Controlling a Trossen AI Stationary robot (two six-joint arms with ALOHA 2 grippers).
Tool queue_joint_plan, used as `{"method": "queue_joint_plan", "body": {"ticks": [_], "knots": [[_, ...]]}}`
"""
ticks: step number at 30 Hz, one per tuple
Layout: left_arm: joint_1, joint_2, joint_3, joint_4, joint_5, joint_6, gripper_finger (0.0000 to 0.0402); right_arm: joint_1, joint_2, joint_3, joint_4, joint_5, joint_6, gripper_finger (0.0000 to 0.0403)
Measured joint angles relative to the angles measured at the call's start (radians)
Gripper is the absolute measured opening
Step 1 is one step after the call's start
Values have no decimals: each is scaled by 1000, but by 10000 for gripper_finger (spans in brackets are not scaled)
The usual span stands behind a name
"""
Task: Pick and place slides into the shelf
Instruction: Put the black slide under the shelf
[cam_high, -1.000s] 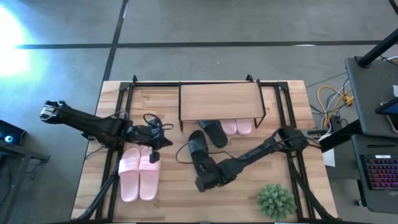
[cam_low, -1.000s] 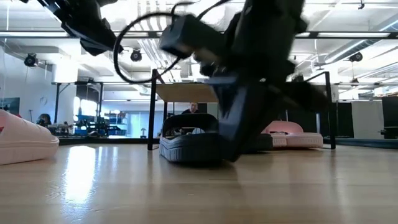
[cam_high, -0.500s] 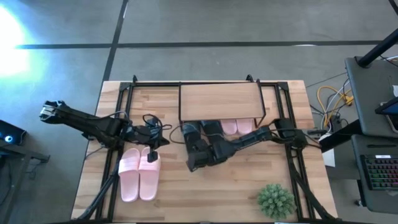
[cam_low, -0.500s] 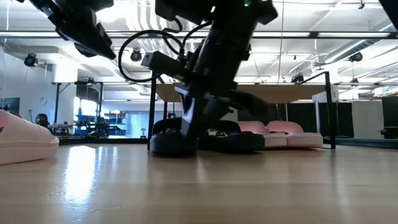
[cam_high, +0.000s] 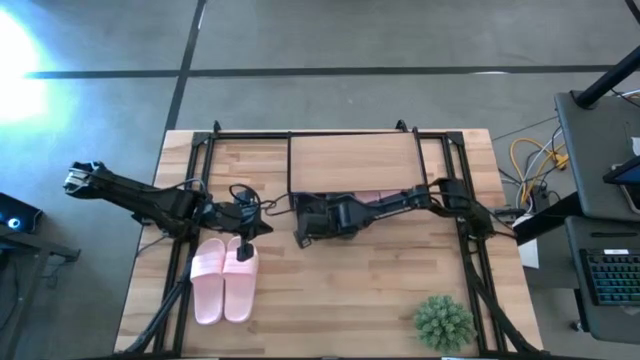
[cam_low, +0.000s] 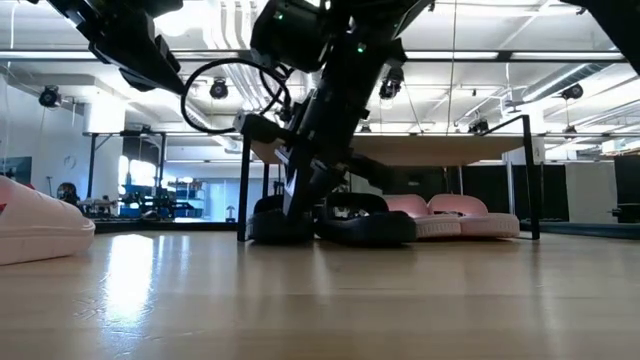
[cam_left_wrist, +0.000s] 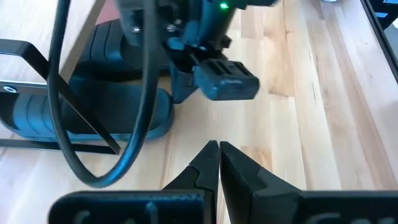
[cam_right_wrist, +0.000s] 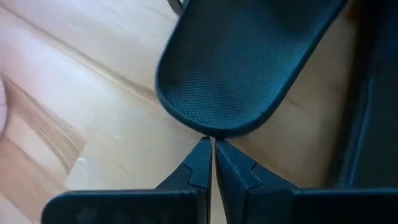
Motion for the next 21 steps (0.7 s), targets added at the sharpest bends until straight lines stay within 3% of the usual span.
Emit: {"method": "queue_joint_plan", "body": {"ticks": [8, 16, 21], "knots": [[0, 0, 0, -2, 1, 25, 0, 44, -31, 61, -73, -67, -97, 13], [0, 0, 0, -1, 1, 25, 0, 165, -62, 71, -490, -75, 143, 13], [0, 0, -3, 0, 1, 26, 0, 168, -62, 23, -504, -100, 205, 13]]}}
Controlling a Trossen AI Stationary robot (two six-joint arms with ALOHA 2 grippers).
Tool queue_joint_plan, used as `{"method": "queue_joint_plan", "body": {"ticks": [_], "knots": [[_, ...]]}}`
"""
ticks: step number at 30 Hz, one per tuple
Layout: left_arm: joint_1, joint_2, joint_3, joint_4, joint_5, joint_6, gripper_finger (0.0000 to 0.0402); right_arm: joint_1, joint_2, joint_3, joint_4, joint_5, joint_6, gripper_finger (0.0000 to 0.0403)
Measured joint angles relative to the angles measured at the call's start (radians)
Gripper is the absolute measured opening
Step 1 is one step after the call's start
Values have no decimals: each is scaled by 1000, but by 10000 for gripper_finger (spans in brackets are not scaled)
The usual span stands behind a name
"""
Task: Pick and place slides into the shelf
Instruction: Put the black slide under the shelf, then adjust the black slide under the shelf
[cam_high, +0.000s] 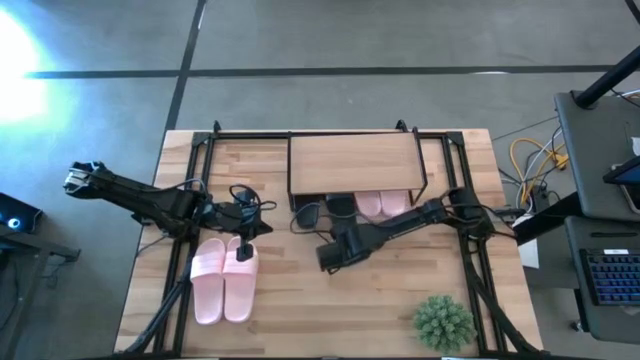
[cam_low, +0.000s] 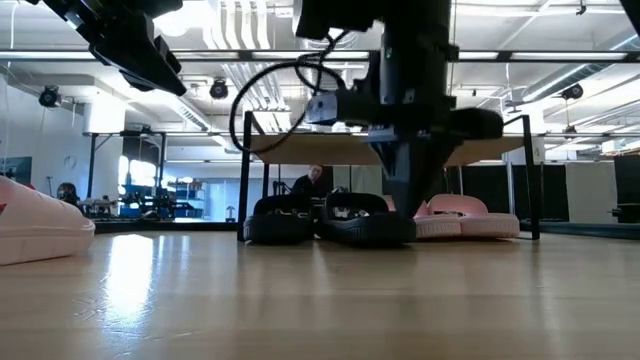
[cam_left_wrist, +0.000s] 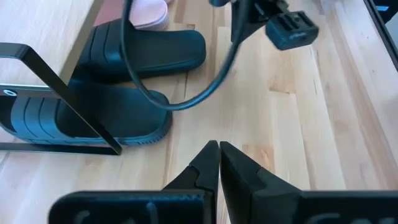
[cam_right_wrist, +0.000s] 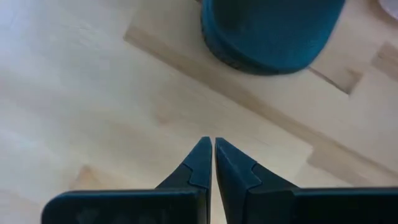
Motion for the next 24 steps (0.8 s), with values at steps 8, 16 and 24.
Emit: {"method": "queue_joint_plan", "body": {"ticks": [8, 16, 24], "knots": [[0, 0, 0, 0, 0, -2, 0, -105, -1, -76, 40, 119, -94, 13], [0, 0, -2, 0, 0, -3, 0, -205, -1, -51, 239, 133, -295, 13], [0, 0, -3, -1, 1, -8, 0, -163, -1, -14, 275, 28, -349, 13]]}}
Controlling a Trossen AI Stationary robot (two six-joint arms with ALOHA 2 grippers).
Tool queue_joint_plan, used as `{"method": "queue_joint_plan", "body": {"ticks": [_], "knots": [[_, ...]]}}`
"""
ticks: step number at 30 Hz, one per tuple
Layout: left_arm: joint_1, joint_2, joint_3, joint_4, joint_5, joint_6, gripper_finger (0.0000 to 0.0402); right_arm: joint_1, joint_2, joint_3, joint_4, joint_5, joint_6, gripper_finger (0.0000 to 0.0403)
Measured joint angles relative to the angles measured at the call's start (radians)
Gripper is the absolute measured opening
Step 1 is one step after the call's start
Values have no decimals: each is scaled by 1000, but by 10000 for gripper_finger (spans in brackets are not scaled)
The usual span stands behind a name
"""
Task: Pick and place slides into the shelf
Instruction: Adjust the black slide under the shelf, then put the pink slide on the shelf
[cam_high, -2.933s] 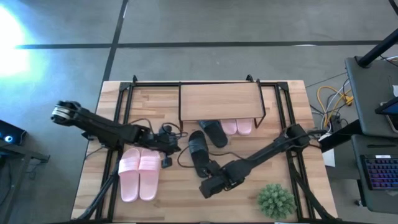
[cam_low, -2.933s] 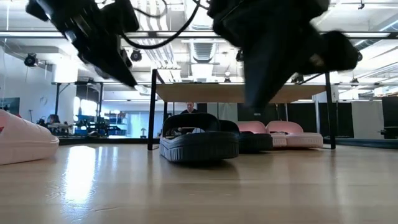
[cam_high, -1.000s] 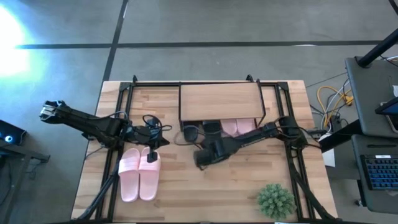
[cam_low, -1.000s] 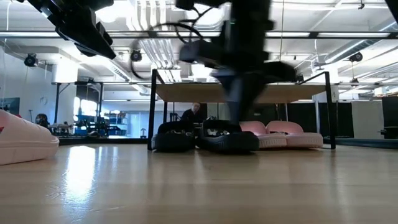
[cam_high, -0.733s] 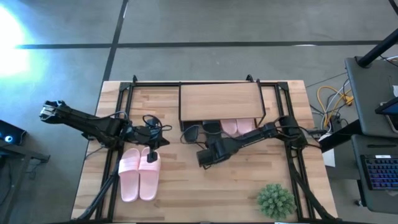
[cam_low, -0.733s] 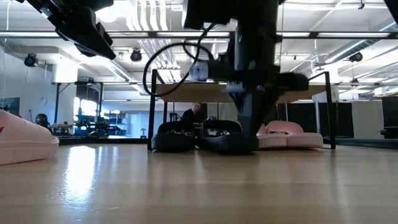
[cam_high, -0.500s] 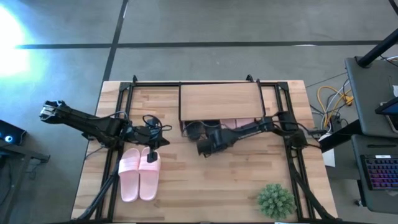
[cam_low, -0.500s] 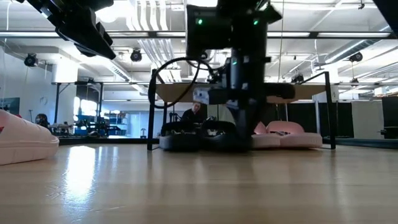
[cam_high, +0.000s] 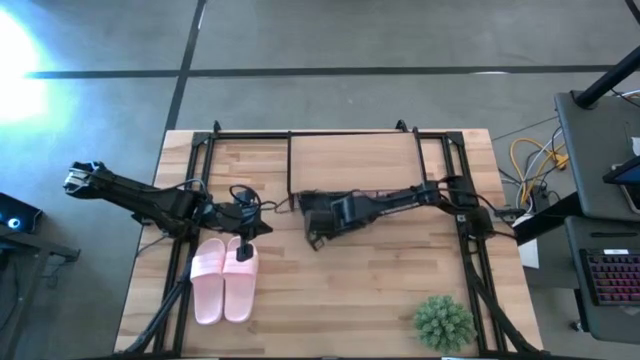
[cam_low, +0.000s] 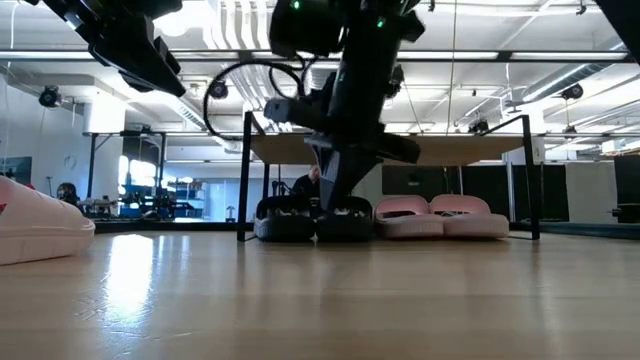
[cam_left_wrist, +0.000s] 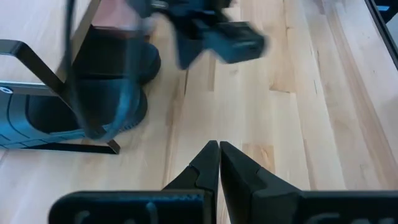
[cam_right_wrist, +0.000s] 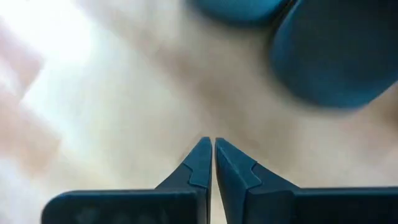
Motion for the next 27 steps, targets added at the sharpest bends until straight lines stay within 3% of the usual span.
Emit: {"method": "queue_joint_plan", "body": {"ticks": [6, 10, 20, 27], "knots": [[-10, 0, -11, -123, 18, -77, 0, 119, -10, -1, -17, -40, 38, 13], [-63, 0, -9, -202, 83, -106, 0, 204, -18, 0, -16, -38, 95, 13], [-320, 27, 71, -243, 96, -294, 0, 340, -31, -1, 40, 50, 204, 13], [-520, 155, 176, -450, 92, -506, 0, 331, -34, -1, 199, 53, 120, 13]]}}
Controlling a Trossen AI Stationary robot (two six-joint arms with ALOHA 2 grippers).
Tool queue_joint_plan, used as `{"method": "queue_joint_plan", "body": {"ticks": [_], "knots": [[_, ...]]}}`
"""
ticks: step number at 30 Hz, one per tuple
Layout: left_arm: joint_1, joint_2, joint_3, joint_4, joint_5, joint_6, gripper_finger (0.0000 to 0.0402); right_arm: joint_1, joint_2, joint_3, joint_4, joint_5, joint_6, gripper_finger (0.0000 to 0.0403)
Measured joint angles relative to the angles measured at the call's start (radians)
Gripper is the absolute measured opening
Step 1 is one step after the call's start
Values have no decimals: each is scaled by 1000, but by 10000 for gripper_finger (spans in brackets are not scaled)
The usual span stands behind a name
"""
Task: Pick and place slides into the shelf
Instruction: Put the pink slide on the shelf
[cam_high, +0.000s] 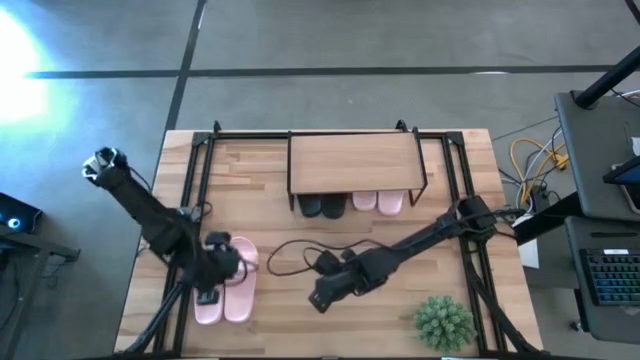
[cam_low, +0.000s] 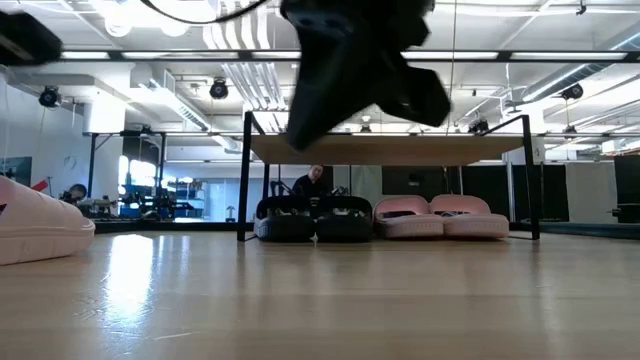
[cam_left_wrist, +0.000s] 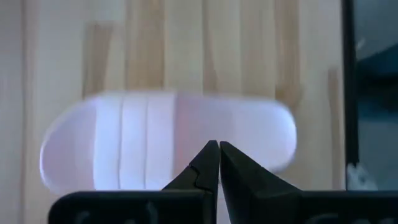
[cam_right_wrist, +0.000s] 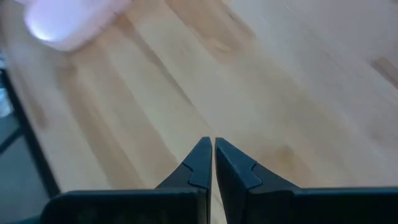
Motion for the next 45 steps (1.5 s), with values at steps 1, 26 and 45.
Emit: {"method": "queue_joint_plan", "body": {"ticks": [1, 26, 45], "knots": [[-34, 29, 30, -48, -8, -27, 0, -3, 0, 0, 22, 0, -16, 13], [-500, 523, 259, -488, -190, -941, 43, -81, -16, 0, 222, -8, -343, 13], [-489, 550, 59, -494, -182, -931, 193, -83, -16, 0, 208, -13, -316, 13]]}}
